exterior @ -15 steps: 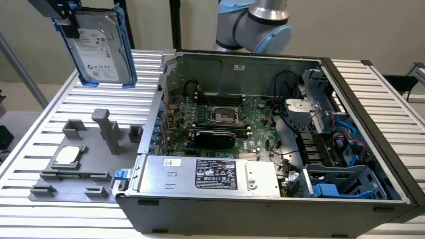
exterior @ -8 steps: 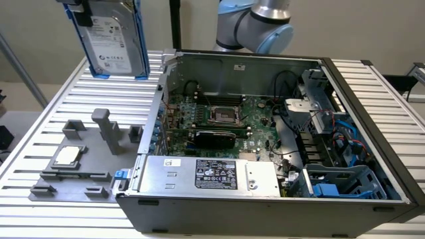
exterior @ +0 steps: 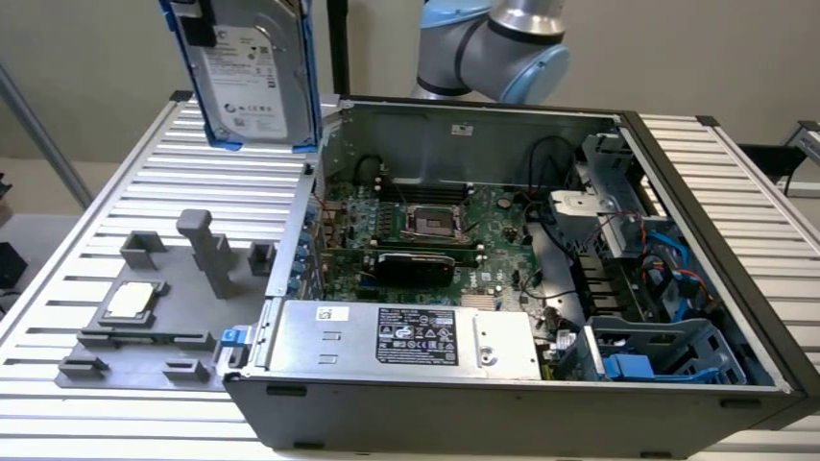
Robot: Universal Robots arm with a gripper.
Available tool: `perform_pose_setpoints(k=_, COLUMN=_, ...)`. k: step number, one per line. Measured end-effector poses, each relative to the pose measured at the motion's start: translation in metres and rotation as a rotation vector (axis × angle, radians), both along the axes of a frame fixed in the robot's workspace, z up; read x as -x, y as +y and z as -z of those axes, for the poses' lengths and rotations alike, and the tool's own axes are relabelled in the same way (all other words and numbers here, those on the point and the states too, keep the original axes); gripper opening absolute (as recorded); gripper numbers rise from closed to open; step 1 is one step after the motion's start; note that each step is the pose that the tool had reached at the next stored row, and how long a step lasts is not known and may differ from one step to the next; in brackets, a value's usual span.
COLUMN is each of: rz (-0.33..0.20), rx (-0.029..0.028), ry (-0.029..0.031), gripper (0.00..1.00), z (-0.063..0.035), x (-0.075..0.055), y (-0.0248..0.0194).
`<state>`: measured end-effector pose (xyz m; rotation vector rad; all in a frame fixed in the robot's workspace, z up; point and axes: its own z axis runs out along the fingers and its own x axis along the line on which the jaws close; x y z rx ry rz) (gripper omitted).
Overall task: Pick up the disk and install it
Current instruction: 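Pick up the disk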
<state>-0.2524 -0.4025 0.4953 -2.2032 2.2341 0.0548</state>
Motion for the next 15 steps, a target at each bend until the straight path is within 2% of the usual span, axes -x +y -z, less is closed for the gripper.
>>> perform_pose_setpoints(k=15, rz=0.000, rx=-0.0001, ry=0.0000, gripper=0.33, z=0.0000, x=-0.056, y=-0.0331)
